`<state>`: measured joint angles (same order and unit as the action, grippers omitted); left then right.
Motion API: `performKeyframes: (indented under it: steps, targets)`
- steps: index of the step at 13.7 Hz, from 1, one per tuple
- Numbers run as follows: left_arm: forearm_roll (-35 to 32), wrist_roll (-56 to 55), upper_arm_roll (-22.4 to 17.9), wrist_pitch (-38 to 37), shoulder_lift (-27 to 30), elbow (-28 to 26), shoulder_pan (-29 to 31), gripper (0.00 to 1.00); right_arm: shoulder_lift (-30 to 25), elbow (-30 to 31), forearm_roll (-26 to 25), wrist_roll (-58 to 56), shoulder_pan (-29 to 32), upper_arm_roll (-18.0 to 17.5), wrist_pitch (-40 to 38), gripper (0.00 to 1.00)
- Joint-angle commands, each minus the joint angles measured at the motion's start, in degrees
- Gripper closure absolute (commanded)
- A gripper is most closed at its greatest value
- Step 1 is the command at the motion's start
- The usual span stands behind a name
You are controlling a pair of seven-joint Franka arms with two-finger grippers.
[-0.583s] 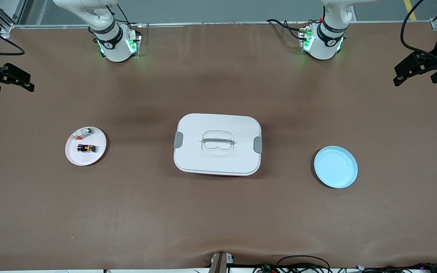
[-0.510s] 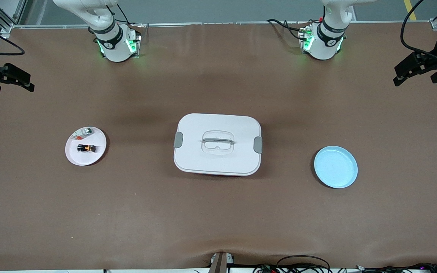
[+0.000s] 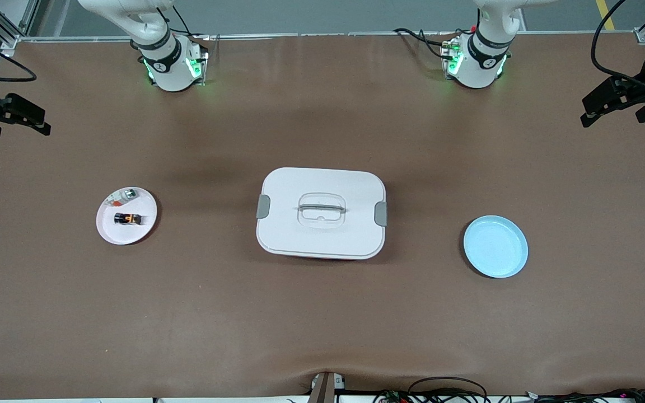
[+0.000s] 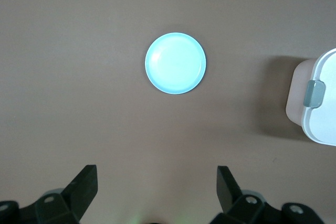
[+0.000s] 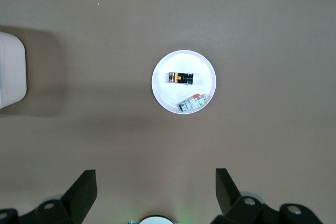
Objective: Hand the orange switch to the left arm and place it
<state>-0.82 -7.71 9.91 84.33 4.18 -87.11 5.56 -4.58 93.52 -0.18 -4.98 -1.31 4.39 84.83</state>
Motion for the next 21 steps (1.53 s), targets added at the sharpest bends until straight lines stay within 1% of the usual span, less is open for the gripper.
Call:
performKeyframes:
  steps: [1, 15, 19, 21]
  targets:
    - [-0.85, -0.29, 0.11, -0.22, 0.03, 0.71, -0.11, 0.0, -0.17, -0.62, 0.62, 0.23, 0.25, -0.08, -0.72, 0.0]
    - [-0.24, -0.11, 0.37, -0.39, 0.12, 0.53, -0.2, 0.0, -0.25, -1.15, 0.44, 0.23, 0.69, 0.0, -0.9, 0.0]
    - [-0.24, -0.2, 0.64, -0.39, 0.12, 0.53, -0.2, 0.0, -0.17, -1.24, -0.78, 0.06, 0.25, -0.26, -1.16, 0.0]
    - [-0.24, -0.11, 0.64, -1.53, 0.3, 0.27, -0.11, 0.0, 0.71, -0.72, -3.93, 0.49, -1.23, -0.44, -0.81, 0.0]
